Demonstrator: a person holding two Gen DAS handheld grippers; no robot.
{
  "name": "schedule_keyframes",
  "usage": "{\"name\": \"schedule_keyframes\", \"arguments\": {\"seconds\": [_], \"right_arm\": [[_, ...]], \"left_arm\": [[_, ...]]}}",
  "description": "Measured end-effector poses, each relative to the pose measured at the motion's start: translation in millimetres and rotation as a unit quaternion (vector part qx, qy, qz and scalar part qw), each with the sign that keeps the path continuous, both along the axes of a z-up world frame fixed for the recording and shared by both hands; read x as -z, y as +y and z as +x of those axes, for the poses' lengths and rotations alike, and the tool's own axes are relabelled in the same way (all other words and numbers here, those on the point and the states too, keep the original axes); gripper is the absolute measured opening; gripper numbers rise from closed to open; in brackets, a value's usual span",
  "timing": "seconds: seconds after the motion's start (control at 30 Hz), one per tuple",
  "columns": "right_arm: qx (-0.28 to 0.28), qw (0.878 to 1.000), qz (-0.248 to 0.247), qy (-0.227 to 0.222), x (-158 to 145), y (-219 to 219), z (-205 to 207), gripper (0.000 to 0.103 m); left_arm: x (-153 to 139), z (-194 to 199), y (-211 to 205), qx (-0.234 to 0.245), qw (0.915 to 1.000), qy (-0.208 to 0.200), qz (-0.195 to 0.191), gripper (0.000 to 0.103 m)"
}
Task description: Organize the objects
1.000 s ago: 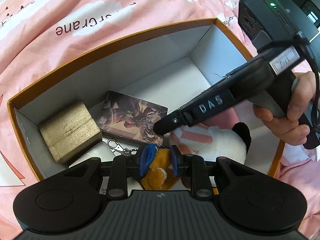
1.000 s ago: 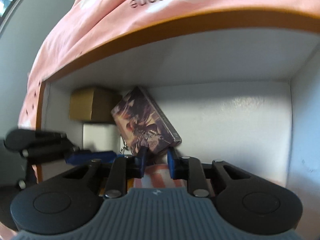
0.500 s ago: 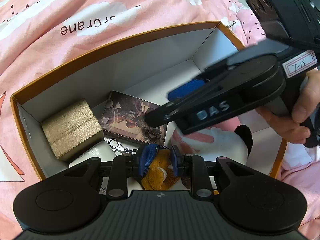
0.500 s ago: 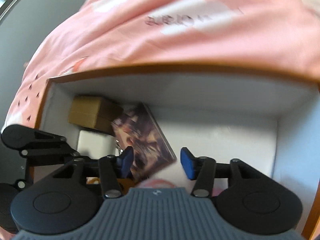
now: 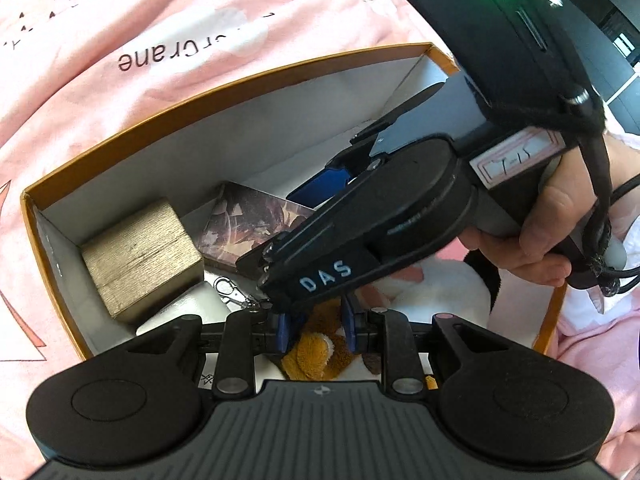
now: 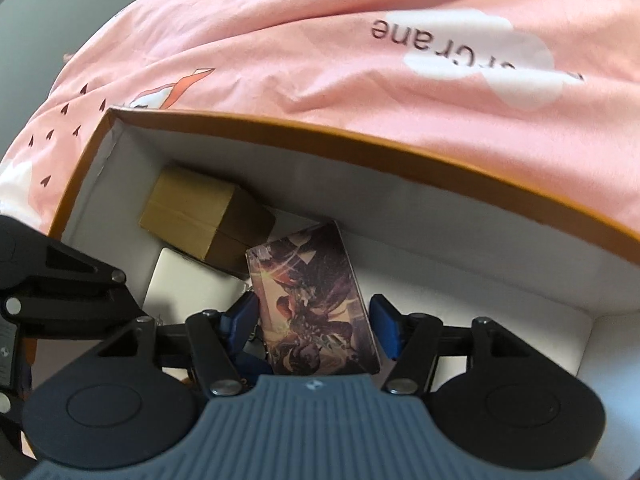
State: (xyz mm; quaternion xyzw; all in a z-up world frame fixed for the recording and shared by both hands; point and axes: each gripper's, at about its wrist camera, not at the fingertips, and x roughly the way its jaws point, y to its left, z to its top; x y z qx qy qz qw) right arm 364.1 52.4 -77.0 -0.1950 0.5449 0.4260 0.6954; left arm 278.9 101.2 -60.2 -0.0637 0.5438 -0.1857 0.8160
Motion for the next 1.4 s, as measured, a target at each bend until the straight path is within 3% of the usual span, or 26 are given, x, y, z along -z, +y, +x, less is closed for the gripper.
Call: {"name": "schedule_keyframes", "arguments": {"seconds": [0.03, 0.07, 0.1, 0.17, 0.2, 0.3, 0.33, 0.37, 0.43, 0.63, 0.8, 0.87, 0.9, 1.03, 1.17, 1.27, 1.4], "right_arm": [[0.009, 1.000, -0.001, 0.003, 0.0, -1.0, 1.1, 0.061], [0.021, 1.000, 0.002, 0.007, -1.5, -4.1, 2.8, 0.047], [0.040, 0.999, 0.009, 0.004, -5.6, -9.6, 4.5, 0.040], [0.076, 0.997, 0.023, 0.008, -14.4, -22.3, 12.2, 0.010], [0.096, 0.995, 0.025, 0.016, -15.5, -27.6, 17.2, 0.008], [0.121, 0.990, 0.048, 0.062, -14.2, -38.0, 25.1, 0.016], [0.115, 0.990, 0.050, 0.061, -15.8, -37.7, 23.0, 0.028], [0.100, 0.992, 0.051, 0.051, -18.0, -34.7, 19.2, 0.051], [0.060, 0.997, 0.043, 0.014, -23.2, -24.8, 6.7, 0.062], [-0.025, 0.999, -0.016, -0.035, -11.5, 7.8, -14.4, 0.064], [-0.023, 1.000, -0.020, -0.006, -2.8, 7.8, -4.3, 0.067], [-0.007, 1.000, -0.020, 0.021, 2.2, 1.9, 2.7, 0.071], [0.000, 0.999, -0.015, 0.028, 3.2, -1.3, 4.7, 0.067], [0.018, 1.000, -0.013, 0.022, 2.6, -4.9, 1.2, 0.065], [0.079, 0.996, 0.000, 0.040, 2.0, -16.3, 6.5, 0.064], [0.139, 0.988, 0.026, 0.067, 0.2, -37.3, 15.4, 0.064], [0.214, 0.966, 0.078, 0.124, -1.1, -63.8, 25.2, 0.064]], "left_arm": [[0.9, 1.3, 0.8, -0.001, 1.0000, 0.001, 0.000, 0.028], [1.8, 2.0, 1.9, -0.002, 1.0000, 0.002, -0.001, 0.028], [2.3, 2.0, 2.8, -0.003, 1.0000, 0.002, -0.002, 0.028], [1.4, 1.6, 2.6, -0.002, 1.0000, 0.000, -0.003, 0.028], [1.0, 1.4, 1.5, -0.001, 1.0000, -0.001, 0.000, 0.028], [0.6, 1.7, 1.0, -0.002, 1.0000, -0.002, 0.002, 0.028], [0.5, 1.8, 1.3, -0.002, 1.0000, -0.002, 0.001, 0.028], [0.4, 1.8, 1.5, -0.003, 1.0000, -0.002, 0.001, 0.028], [-0.7, 0.2, 0.8, -0.003, 1.0000, -0.003, 0.002, 0.028], [0.2, -4.8, 0.3, -0.004, 0.9999, -0.007, 0.011, 0.029], [0.9, -5.6, 0.3, -0.002, 0.9999, -0.010, 0.012, 0.029], [0.3, -5.8, 0.5, -0.001, 0.9999, -0.011, 0.011, 0.029], [-0.1, -5.8, 0.7, -0.001, 0.9999, -0.012, 0.010, 0.029], [0.1, -4.5, -0.9, -0.001, 0.9999, -0.011, 0.011, 0.029], [-0.7, -4.9, -2.1, -0.002, 0.9999, -0.013, 0.011, 0.029], [-2.5, -5.8, -2.1, 0.000, 0.9998, -0.016, 0.008, 0.029], [-4.2, -7.7, -0.8, 0.007, 0.9998, -0.021, 0.003, 0.029]]}}
